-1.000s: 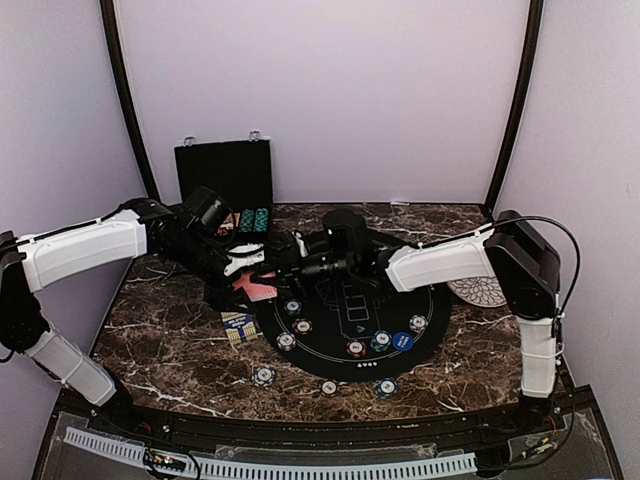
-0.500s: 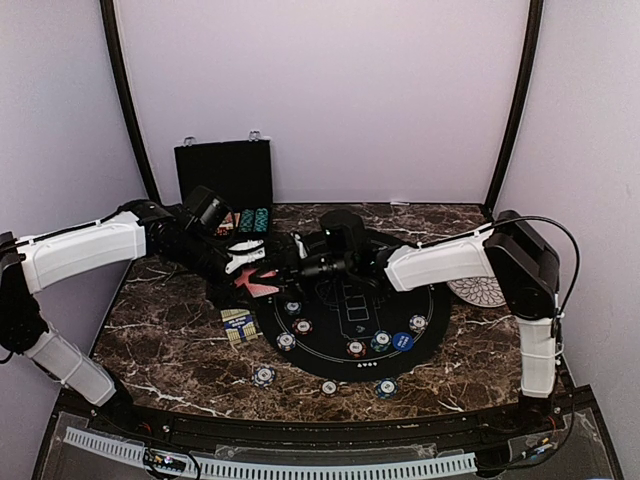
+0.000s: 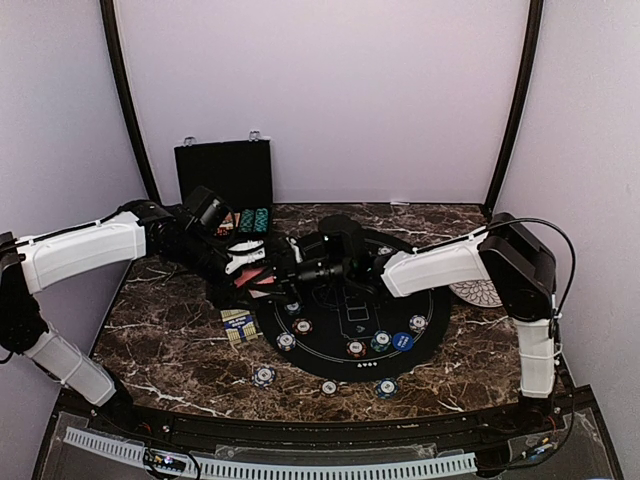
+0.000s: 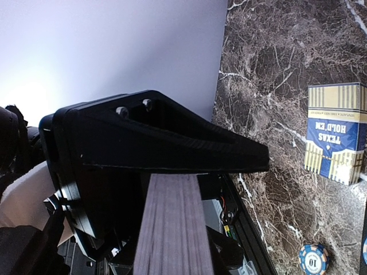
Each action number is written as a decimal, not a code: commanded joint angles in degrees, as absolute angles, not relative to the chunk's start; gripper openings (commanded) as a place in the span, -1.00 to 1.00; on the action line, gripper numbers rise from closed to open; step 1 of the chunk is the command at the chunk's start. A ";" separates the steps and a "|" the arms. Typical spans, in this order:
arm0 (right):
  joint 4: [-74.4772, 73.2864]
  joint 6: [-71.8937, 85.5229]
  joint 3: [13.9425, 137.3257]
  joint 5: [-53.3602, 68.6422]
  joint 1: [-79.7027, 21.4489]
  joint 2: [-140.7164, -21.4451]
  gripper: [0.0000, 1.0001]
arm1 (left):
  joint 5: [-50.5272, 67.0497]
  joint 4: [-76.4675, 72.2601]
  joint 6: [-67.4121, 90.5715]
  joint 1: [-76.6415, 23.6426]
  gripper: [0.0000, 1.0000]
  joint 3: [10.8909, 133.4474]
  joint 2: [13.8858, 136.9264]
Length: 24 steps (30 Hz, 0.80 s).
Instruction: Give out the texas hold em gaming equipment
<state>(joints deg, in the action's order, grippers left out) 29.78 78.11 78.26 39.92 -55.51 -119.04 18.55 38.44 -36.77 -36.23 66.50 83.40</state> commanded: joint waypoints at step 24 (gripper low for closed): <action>20.57 75.70 80.04 37.59 -53.83 -117.95 0.14 | 19.59 40.31 -39.45 -36.02 -0.97 63.64 78.19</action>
